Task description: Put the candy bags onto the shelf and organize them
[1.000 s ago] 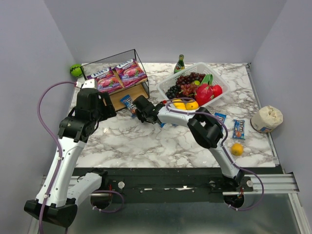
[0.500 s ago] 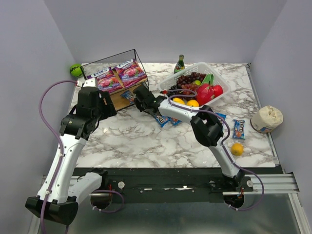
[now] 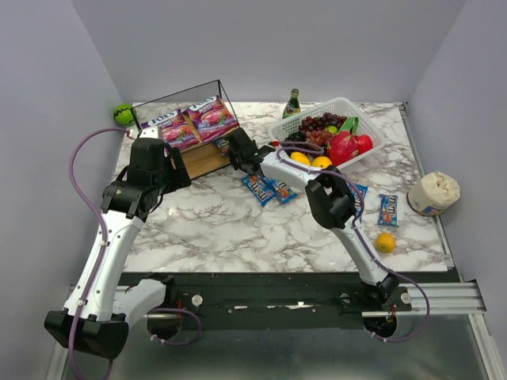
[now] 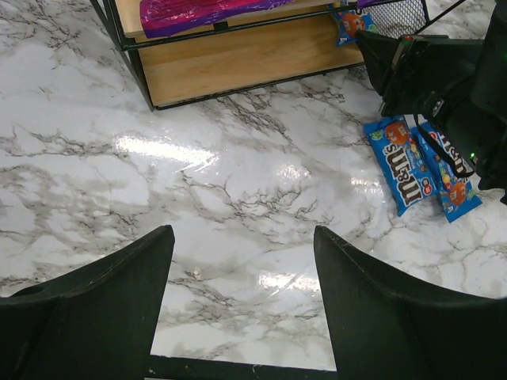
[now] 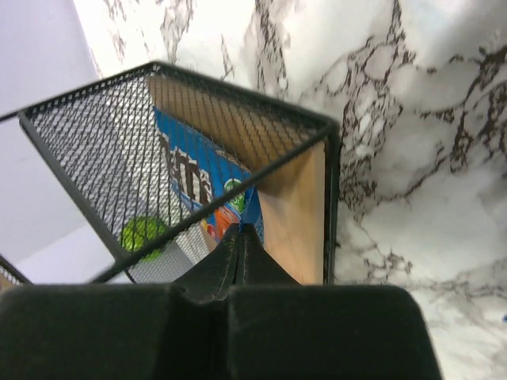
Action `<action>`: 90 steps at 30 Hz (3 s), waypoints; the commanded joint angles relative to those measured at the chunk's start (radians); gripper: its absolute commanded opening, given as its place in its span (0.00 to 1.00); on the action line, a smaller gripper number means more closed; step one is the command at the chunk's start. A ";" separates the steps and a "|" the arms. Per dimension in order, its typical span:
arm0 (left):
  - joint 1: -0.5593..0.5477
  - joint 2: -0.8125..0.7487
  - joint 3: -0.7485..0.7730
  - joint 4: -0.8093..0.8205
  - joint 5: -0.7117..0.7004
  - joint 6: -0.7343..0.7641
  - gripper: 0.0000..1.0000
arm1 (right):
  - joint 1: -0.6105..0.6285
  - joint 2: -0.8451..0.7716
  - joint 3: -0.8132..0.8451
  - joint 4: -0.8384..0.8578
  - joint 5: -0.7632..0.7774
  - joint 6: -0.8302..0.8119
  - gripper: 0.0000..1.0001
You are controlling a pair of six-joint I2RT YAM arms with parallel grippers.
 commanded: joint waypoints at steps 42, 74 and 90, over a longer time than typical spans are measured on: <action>0.042 -0.072 -0.078 0.064 0.124 0.018 0.84 | 0.058 -0.457 -0.507 0.026 -0.024 -0.255 0.66; 0.024 -0.100 -0.135 0.088 0.152 -0.011 0.99 | 0.030 -0.840 -1.186 0.213 -0.032 -0.361 0.73; 0.024 -0.095 -0.110 0.062 0.123 0.010 0.99 | -0.011 -0.669 -1.124 0.339 -0.139 -0.463 0.59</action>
